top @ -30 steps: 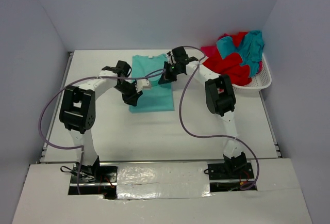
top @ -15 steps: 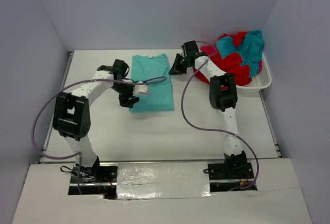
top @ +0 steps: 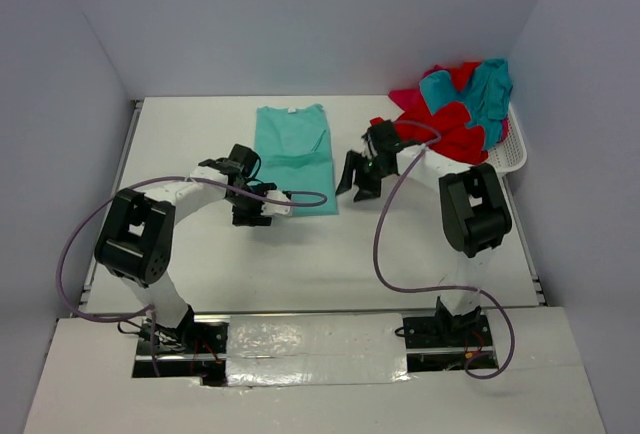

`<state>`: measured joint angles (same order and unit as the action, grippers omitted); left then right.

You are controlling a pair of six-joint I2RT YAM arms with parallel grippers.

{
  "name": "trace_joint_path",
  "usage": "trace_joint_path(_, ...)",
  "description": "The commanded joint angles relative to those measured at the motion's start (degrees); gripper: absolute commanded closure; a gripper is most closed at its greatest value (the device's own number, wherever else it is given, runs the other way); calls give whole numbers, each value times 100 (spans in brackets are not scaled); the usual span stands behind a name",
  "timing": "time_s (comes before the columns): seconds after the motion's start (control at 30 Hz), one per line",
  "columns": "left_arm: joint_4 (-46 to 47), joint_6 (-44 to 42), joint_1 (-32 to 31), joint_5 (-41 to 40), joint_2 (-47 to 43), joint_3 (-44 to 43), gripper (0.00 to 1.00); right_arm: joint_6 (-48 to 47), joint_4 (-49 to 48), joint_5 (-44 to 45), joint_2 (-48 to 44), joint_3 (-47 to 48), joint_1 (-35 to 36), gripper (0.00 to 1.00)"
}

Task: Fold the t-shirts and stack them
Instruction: Grab one side of the 2/3 rectangular tshirt with both arms

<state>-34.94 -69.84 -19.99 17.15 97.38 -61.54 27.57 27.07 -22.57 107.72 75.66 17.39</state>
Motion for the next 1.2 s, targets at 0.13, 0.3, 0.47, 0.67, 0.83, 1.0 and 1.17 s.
trace_joint_path(0.13, 708, 305, -40, -326, 61, 203, 36, 538, -799, -476, 258, -956, 713, 34)
trace_joint_path(0.3, 795, 375, -110, -247, 44, 405, 41, 714, -906, -293, 565, -782, 634, 34)
trace_joint_path(0.47, 1208, 533, -146, -396, 52, 616, 39, 960, -922, -64, 557, -886, 467, 34)
trace_joint_path(0.67, 1507, 841, -155, -598, 237, 511, 68, 1048, -993, -168, 688, -763, 485, 43)
trace_joint_path(0.83, 1376, 885, -155, -520, 255, 424, 100, 1223, -1230, -582, 821, -771, 573, 66)
trace_joint_path(1.0, 1341, 1122, -155, -467, 211, 327, 100, 1295, -1450, -784, 803, -930, 590, 100)
trace_joint_path(1.17, 726, 1167, -137, -388, -60, 212, 100, 1006, -1205, -784, 322, -1088, 590, 100)
